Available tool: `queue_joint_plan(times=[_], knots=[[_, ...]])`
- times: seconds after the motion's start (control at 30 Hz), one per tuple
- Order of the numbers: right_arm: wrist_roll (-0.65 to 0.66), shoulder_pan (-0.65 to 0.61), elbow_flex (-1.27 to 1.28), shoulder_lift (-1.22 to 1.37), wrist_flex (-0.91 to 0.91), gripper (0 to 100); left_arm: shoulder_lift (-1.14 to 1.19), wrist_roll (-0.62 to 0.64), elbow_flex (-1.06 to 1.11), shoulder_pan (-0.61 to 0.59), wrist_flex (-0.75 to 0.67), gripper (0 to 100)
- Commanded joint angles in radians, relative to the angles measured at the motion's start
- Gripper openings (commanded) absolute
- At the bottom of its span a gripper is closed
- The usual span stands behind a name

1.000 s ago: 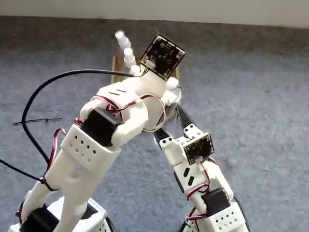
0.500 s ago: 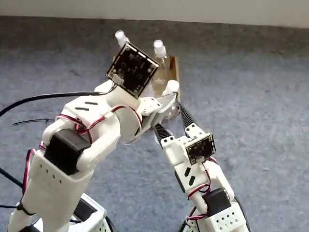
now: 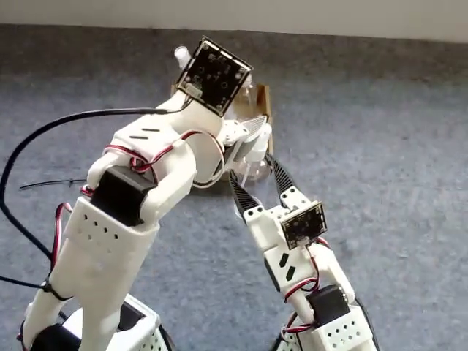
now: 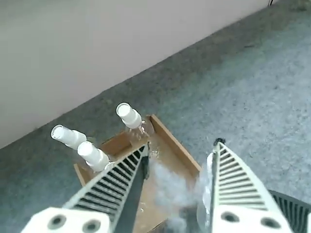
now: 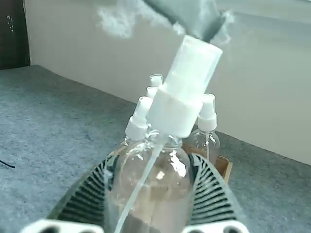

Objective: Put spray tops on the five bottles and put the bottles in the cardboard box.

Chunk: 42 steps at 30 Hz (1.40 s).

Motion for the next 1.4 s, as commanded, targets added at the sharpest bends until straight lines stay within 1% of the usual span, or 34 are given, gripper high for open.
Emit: queue_joint_plan(times=[0.0, 0.2, 0.4, 0.5, 0.6, 0.67, 0.77, 0.87, 0.93, 1.07, 1.17, 1.27, 1.37], knots=[[0.003, -0.002, -0.016, -0.013, 0.002, 0.5, -0.007, -0.018, 0.054, -0.010, 0.018, 20], [0.003, -0.002, -0.016, -0.013, 0.002, 0.5, -0.007, -0.020, 0.120, -0.012, 0.020, 20], [0.003, -0.001, -0.016, -0.013, 0.002, 0.5, -0.007, -0.018, 0.119, -0.088, 0.020, 20], [0.003, -0.001, -0.016, -0.013, 0.002, 0.5, -0.007, -0.020, 0.119, -0.088, 0.020, 20], [0.003, -0.001, -0.016, -0.013, 0.002, 0.5, -0.018, -0.020, 0.061, -0.068, 0.026, 20], [0.003, -0.001, -0.016, -0.008, 0.002, 0.5, -0.054, -0.020, 0.018, -0.056, 0.034, 20], [0.003, 0.024, -0.016, -0.005, 0.002, 0.5, -0.154, -0.026, -0.041, -0.061, 0.100, 20], [0.003, 0.082, -0.053, -0.001, -0.013, 0.5, -0.272, -0.094, -0.019, -0.064, 0.163, 20], [0.003, 0.101, -0.101, -0.001, -0.012, 0.5, -0.343, -0.121, 0.070, -0.074, 0.190, 20], [0.003, 0.102, -0.182, 0.018, -0.010, 0.4, -0.484, -0.123, 0.338, -0.185, 0.153, 20], [0.003, 0.102, -0.231, 0.140, -0.012, 0.4, -0.613, -0.121, 0.538, -0.266, 0.046, 20], [0.000, 0.102, -0.321, 0.332, -0.018, 0.4, -0.745, -0.121, 0.730, -0.269, -0.068, 21], [-0.083, 0.096, -0.464, 0.527, -0.019, 0.4, -0.848, -0.097, 0.897, -0.249, -0.144, 26]])
